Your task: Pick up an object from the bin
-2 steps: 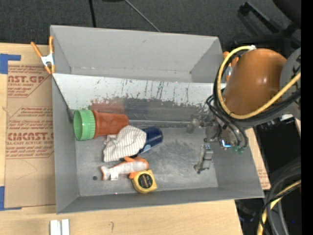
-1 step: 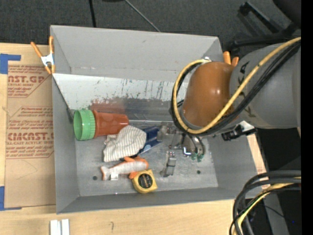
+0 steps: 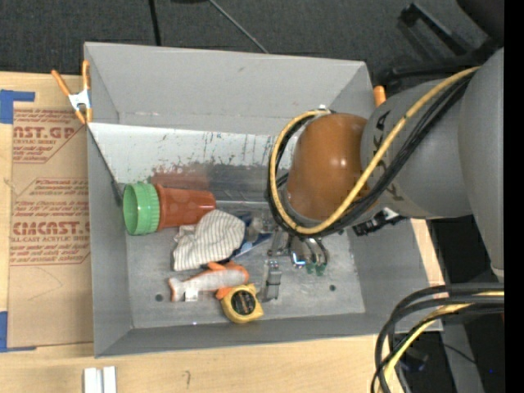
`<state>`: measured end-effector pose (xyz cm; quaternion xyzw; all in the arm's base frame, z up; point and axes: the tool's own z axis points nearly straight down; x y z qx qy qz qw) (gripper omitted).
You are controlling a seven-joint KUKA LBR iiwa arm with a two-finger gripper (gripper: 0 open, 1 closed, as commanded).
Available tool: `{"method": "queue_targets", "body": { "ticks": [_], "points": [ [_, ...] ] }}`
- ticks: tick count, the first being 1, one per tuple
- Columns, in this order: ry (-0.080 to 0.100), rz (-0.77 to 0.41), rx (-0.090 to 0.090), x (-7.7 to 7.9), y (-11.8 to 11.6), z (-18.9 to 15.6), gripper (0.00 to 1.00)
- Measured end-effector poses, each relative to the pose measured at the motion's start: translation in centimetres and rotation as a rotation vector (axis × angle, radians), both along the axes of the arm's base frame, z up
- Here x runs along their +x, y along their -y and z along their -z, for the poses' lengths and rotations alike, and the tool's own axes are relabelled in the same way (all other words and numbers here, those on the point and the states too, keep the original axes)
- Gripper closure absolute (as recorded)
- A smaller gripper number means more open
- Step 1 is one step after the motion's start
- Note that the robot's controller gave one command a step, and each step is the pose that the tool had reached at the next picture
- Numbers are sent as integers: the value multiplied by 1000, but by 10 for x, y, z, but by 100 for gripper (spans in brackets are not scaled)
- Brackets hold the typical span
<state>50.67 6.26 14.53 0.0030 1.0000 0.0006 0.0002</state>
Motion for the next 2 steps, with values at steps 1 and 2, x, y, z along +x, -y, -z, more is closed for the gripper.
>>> {"method": "queue_targets", "body": {
  "ticks": [1,2],
  "points": [
    [48,53,4,42,-21,53,100],
    [48,53,4,42,-21,53,100]
  ]
}}
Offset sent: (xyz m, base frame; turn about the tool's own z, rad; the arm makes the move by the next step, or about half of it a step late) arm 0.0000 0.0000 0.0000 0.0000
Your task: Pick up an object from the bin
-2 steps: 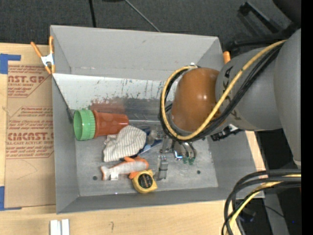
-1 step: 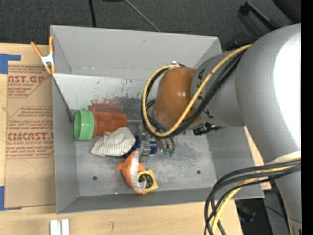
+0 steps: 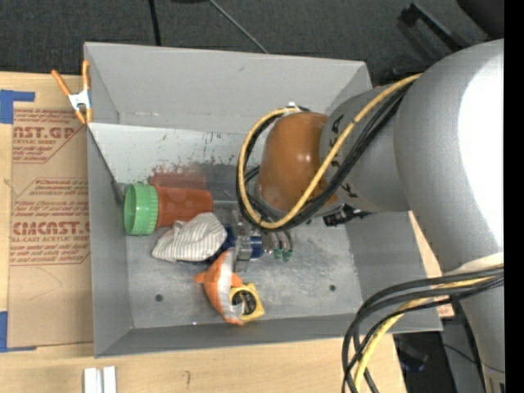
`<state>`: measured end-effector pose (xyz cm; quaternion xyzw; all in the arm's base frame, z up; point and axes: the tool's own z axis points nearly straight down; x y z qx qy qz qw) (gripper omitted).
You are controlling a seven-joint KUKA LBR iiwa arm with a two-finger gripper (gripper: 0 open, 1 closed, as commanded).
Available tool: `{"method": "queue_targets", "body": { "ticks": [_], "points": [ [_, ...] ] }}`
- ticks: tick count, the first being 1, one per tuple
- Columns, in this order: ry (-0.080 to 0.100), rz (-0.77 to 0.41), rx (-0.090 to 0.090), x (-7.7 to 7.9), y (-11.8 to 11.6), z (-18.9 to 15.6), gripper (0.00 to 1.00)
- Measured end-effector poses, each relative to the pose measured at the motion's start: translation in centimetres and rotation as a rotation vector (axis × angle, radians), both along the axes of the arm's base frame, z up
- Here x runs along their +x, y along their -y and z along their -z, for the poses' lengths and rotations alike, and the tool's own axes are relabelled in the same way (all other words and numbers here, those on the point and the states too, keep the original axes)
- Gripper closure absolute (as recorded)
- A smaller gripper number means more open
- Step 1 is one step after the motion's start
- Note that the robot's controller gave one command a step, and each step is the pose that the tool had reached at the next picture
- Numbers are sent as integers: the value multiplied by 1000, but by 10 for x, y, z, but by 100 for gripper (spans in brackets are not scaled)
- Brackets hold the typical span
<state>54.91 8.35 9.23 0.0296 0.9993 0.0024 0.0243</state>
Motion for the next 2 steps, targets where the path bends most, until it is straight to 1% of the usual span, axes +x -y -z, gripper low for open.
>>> {"method": "queue_targets", "body": {
  "ticks": [1,2],
  "points": [
    [-47,-9,-4,8,-1,-35,100],
    [-47,-29,-4,6,2,-77,100]
  ]
}}
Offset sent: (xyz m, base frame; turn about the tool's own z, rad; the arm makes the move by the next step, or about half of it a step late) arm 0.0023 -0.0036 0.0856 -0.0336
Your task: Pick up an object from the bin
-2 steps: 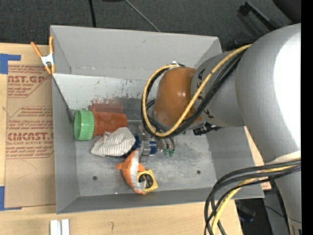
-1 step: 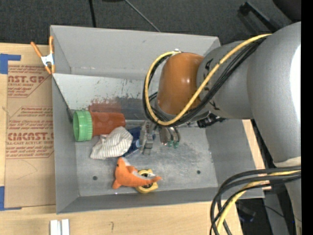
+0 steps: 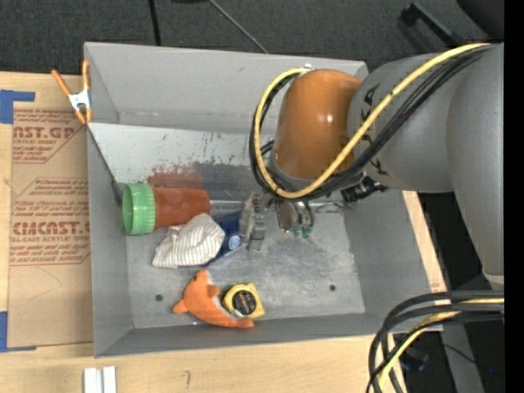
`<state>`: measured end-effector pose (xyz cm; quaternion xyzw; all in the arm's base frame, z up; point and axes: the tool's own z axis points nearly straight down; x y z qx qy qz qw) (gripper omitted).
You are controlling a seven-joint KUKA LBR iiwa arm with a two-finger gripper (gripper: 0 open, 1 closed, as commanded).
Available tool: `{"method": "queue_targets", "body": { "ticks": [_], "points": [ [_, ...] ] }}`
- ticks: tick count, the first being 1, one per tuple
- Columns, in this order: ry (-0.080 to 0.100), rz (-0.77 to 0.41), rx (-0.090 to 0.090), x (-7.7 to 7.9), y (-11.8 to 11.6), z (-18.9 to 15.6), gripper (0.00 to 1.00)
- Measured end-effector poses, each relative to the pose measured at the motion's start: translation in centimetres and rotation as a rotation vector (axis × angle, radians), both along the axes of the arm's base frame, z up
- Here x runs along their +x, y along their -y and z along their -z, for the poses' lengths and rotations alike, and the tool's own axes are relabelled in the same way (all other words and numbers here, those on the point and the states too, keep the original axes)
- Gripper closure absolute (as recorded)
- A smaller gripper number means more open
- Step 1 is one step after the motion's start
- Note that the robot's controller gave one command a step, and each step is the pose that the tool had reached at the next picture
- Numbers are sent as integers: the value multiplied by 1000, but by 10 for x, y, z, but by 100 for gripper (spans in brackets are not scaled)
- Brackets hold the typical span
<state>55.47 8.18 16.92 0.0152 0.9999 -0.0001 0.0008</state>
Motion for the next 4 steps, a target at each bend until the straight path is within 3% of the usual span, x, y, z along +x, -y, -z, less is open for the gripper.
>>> {"method": "queue_targets", "body": {
  "ticks": [1,2,3,4],
  "points": [
    [-2,118,1,-8,-30,20,0],
    [-1,118,0,-8,-29,20,0],
    [8,48,2,3,-36,52,0],
    [3,140,1,-26,-50,98,100]
  ]
}}
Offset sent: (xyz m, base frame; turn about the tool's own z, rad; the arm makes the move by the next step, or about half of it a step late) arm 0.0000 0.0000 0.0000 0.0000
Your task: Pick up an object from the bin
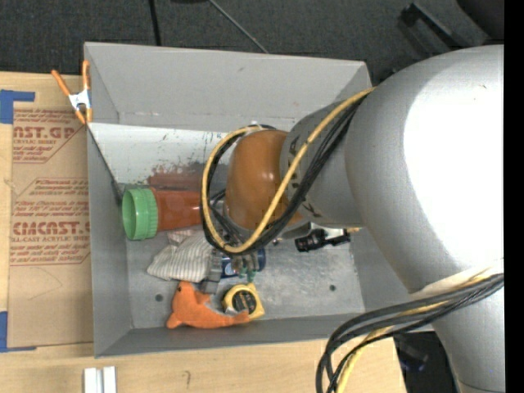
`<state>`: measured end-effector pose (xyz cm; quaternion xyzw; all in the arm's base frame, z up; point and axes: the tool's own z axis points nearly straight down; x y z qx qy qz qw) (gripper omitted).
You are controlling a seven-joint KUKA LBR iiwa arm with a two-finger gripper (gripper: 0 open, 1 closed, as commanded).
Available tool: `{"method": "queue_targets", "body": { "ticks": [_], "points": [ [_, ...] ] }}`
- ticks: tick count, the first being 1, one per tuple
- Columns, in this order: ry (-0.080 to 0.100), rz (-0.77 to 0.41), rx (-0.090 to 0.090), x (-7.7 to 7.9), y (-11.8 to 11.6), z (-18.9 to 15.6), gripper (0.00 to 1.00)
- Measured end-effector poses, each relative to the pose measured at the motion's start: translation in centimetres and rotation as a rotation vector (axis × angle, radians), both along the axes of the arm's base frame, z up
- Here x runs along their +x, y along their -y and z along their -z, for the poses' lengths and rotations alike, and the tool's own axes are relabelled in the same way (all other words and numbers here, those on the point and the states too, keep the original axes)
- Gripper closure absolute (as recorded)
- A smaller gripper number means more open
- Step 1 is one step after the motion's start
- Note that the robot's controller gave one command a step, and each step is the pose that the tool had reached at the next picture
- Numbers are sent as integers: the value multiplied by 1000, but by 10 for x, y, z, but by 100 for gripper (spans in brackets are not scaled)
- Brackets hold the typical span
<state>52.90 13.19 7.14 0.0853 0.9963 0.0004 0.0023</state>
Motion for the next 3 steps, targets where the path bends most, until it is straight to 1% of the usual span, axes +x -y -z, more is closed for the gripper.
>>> {"method": "queue_targets", "body": {
  "ticks": [1,2,3],
  "points": [
    [0,0,0,0,0,0,100],
    [-4,-8,0,-6,-6,-133,100],
    [-4,-8,0,-6,-6,-133,100]
  ]
}}
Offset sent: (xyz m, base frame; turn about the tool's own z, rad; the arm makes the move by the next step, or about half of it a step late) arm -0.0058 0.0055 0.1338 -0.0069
